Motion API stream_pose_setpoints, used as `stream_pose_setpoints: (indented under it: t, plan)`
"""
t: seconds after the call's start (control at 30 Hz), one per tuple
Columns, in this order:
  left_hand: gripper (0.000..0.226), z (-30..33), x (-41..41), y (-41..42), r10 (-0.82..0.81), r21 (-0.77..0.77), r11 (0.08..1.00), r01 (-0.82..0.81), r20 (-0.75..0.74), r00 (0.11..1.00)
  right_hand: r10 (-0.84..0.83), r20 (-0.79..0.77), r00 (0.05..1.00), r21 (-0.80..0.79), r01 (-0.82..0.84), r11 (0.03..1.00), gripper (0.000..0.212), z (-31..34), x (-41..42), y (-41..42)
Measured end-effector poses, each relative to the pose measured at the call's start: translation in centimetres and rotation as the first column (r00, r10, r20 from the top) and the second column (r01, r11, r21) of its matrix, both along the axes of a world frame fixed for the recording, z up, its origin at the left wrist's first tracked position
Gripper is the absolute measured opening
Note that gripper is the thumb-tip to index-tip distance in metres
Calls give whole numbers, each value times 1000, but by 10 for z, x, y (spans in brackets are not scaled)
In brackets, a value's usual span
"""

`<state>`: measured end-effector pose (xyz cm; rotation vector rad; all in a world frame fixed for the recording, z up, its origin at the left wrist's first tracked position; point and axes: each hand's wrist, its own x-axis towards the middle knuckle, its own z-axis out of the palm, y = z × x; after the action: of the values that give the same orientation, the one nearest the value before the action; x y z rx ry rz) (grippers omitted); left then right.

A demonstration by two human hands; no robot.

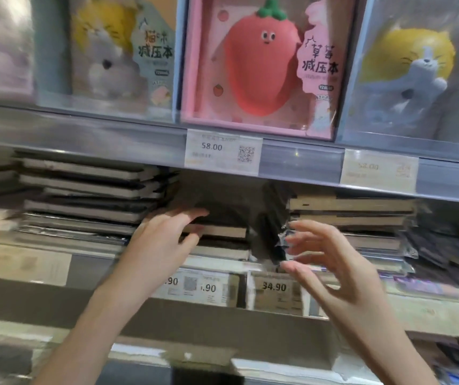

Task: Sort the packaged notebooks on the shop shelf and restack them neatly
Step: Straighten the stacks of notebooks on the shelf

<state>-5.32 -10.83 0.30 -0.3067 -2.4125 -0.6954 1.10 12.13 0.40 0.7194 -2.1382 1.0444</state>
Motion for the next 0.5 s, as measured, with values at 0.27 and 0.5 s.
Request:
stream_pose_setpoints:
  t: [0.27,0.5]
  plan:
    - [29,0,-4,-12,-4,-63,998,5,14,1000,-96,50,994,249,81,965,57,7,-39,-75]
    - [35,6,-10,-22,-205,67,978,200,81,975,-264,376,888,411,96,907,66,30,-71,-73]
